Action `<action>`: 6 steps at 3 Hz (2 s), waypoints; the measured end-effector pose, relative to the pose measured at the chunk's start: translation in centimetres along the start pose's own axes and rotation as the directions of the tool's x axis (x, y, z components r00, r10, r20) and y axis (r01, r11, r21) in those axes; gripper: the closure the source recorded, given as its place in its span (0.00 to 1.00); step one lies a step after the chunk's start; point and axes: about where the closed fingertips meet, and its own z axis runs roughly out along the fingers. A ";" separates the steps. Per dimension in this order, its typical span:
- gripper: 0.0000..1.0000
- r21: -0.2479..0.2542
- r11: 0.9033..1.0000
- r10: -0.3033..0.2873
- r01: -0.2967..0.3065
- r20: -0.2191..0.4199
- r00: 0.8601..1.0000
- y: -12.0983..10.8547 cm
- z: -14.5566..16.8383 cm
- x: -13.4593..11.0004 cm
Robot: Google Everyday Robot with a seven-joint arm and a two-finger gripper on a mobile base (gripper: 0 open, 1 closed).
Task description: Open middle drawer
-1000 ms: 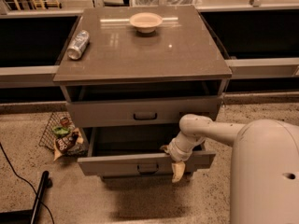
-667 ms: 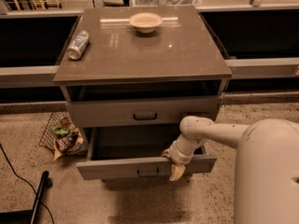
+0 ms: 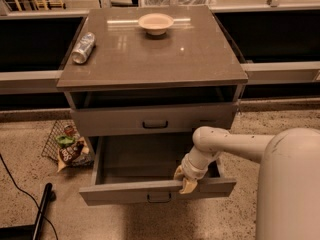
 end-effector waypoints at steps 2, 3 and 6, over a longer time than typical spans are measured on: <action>1.00 0.021 1.000 0.020 -0.020 0.031 0.999 2.2 0.2 -1.0; 1.00 0.034 0.999 0.030 -0.034 0.104 0.994 4.2 0.9 -2.1; 0.59 0.034 0.999 0.030 -0.034 0.104 0.994 4.1 0.9 -2.1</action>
Offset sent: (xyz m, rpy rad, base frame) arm -0.0808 0.0081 0.0112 0.1624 0.0047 -0.1100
